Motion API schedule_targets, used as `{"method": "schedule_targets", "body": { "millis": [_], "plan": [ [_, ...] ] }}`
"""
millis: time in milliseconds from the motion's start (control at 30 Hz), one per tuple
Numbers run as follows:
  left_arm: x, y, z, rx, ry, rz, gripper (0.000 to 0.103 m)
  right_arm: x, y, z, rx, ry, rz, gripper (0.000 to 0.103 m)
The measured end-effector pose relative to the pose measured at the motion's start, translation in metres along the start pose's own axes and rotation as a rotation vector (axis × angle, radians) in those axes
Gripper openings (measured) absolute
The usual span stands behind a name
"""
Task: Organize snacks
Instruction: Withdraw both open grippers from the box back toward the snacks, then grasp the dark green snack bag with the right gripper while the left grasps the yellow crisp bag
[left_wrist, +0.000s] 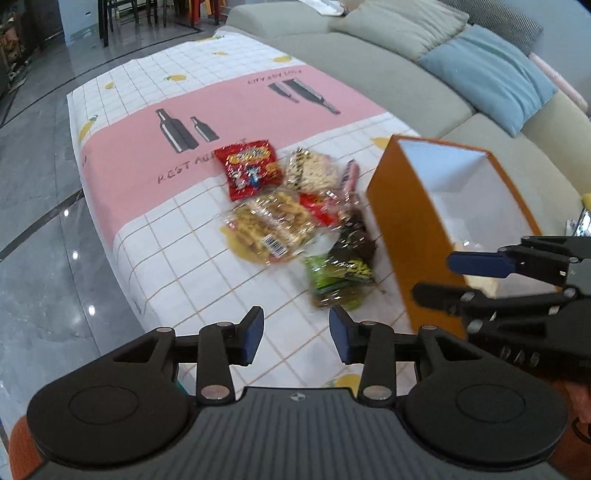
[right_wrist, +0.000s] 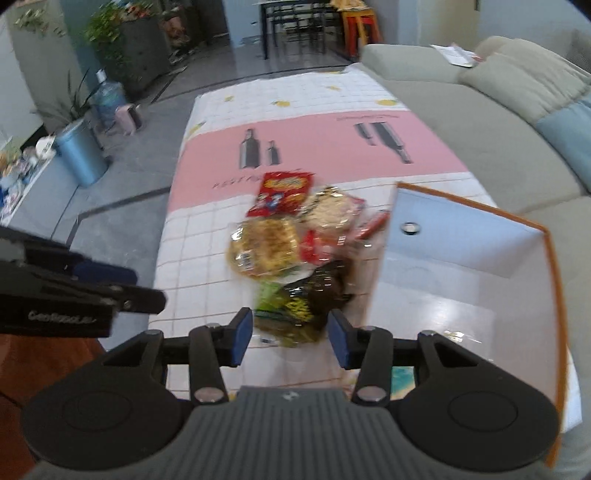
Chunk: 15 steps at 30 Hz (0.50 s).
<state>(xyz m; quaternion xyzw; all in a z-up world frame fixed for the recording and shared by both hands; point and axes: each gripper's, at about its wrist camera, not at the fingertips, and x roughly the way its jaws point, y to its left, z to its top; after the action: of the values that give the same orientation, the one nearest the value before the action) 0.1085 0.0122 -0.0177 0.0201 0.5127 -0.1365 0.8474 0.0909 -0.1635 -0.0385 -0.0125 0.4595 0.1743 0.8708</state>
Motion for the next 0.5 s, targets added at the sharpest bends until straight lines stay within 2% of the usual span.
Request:
{"method": "schedule_targets", "body": {
  "millis": [67,233,333,500],
  "plan": [
    [0.008,0.004,0.0,0.027,0.011,-0.005,0.047,0.014,0.012,0.0,-0.059,0.019,0.011,0.045],
    [0.03,0.013,0.005,0.089,0.03,-0.006,0.048,0.054,0.022,0.007,-0.205,0.09,-0.03,0.045],
    [0.043,0.013,0.013,0.169,0.016,-0.007,0.057,0.077,0.019,0.014,-0.286,0.155,-0.037,0.045],
    [0.064,0.008,0.018,0.348,-0.021,0.038,0.058,0.104,0.018,0.021,-0.397,0.224,-0.076,0.045]
  ]
}}
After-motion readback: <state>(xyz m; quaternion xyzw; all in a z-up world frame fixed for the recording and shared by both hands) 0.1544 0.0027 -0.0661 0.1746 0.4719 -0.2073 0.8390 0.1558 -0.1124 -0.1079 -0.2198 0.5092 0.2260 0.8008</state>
